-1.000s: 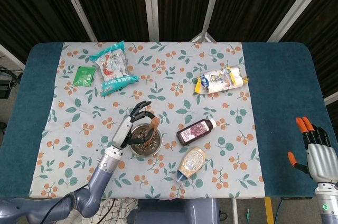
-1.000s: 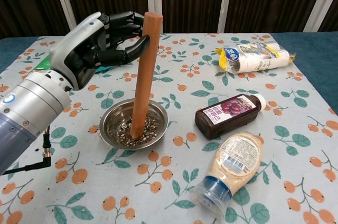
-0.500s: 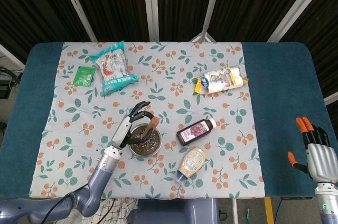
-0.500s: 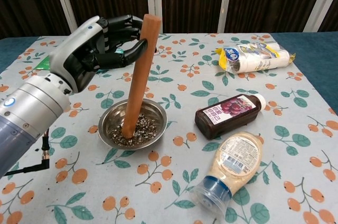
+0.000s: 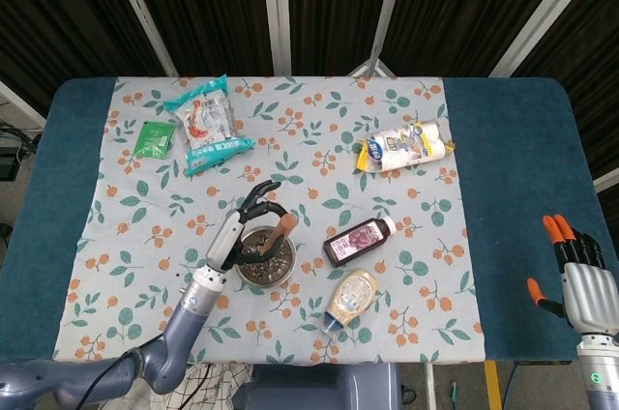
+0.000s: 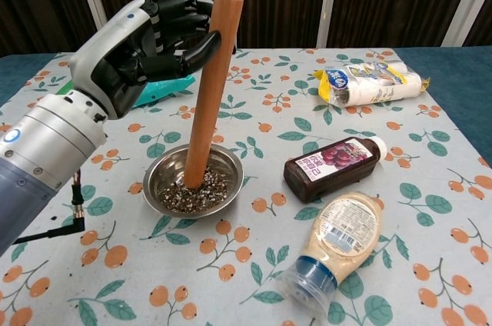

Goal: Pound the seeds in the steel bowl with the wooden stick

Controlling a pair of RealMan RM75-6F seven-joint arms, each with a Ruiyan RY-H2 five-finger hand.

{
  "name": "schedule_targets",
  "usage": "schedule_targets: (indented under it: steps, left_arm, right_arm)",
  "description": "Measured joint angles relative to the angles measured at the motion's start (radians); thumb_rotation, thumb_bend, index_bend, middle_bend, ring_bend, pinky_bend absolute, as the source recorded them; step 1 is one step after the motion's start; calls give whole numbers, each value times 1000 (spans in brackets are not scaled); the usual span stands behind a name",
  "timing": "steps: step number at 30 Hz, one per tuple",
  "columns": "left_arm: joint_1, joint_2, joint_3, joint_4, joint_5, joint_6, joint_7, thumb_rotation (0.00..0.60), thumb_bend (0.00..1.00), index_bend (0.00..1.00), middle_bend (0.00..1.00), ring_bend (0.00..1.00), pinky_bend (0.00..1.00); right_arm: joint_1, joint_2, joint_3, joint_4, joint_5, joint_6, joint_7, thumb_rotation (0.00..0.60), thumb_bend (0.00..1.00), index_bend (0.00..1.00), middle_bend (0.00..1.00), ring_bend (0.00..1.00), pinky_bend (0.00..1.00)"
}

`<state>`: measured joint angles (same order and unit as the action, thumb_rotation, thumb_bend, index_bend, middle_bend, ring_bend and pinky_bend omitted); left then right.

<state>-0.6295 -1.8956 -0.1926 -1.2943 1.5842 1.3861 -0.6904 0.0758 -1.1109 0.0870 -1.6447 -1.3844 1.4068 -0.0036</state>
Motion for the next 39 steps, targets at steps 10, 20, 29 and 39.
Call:
schedule_targets:
  steps: [10,20,29,39]
  left_arm:
    - [-26,-19,4,91,22,5,-91,600,744,613,603,105,0]
    - [-41,-36,27,168,51,27,-145,600,743,613,603,106,0]
    - [-32,-62,46,222,41,39,-182,600,740,618,602,106,0]
    - [-29,-64,54,224,43,52,-180,600,737,618,602,106,0]
  right_arm:
    - [4,-2,4,-2,23,-14,-14,600,370,0,0,0,0]
    - [4,-2,3,-3,29,-19,-14,600,370,0,0,0,0]
    - [5,-3,3,-3,31,-20,-17,600,370,0,0,0,0]
    - [3,-3,5,-5,35,-18,-15,600,370,0,0,0,0]
